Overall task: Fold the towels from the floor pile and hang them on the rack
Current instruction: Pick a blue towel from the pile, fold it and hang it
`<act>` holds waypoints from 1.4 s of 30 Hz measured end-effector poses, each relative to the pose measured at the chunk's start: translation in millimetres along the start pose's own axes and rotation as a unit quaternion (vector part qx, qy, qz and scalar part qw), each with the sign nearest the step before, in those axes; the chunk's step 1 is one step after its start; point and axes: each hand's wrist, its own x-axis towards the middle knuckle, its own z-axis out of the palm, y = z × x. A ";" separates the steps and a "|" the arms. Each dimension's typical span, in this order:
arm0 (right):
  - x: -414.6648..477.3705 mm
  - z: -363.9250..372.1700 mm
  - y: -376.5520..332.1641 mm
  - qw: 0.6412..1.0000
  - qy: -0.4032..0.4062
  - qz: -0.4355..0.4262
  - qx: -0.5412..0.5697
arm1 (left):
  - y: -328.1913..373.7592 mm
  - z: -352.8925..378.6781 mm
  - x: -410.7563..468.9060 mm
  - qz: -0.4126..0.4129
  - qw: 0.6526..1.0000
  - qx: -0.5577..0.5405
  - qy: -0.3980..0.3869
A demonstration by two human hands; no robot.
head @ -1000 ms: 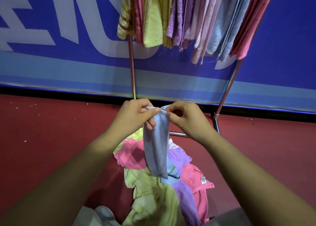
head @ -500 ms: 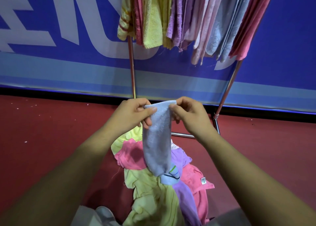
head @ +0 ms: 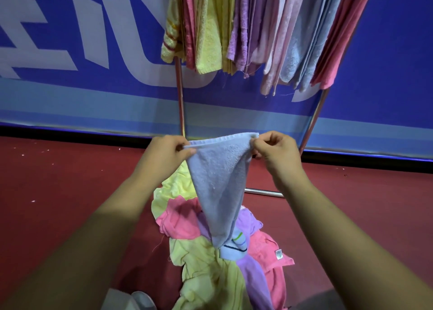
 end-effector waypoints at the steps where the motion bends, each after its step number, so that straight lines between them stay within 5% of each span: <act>1: 3.4 -0.2 -2.2 1.000 0.006 0.008 0.016 | 4.8 -3.6 2.1 -0.005 0.999 -0.041 0.035; 4: 13.4 -5.1 -22.3 0.993 -0.027 0.011 0.115 | 23.0 -21.1 8.4 0.004 0.982 -0.162 0.099; 8: 22.6 -26.2 -59.1 0.930 -0.200 -0.005 0.309 | 50.6 -60.2 10.3 0.060 0.924 -0.378 0.025; 12: 32.8 -30.1 -52.2 0.994 -0.038 -0.076 0.064 | 39.3 -60.4 17.5 0.050 0.974 -0.214 0.054; 19: 30.3 -26.7 -51.3 0.989 -0.042 -0.104 0.099 | 42.5 -61.2 18.8 0.080 0.974 -0.166 0.133; 25: 29.1 -23.3 -47.2 0.992 -0.007 -0.103 0.073 | 41.3 -52.4 20.5 0.087 0.978 -0.141 0.127; 33: 28.7 -25.7 -46.2 0.990 0.010 -0.118 0.082 | 40.8 -51.8 21.5 0.070 0.964 -0.245 0.071; 37: 28.7 -28.6 -44.0 0.990 -0.023 -0.116 0.082 | 42.3 -56.0 16.8 0.060 0.990 -0.128 -0.028; 42: 30.3 -26.9 -38.5 0.997 0.001 -0.073 0.040 | 47.5 -54.1 6.2 0.083 0.958 -0.182 -0.203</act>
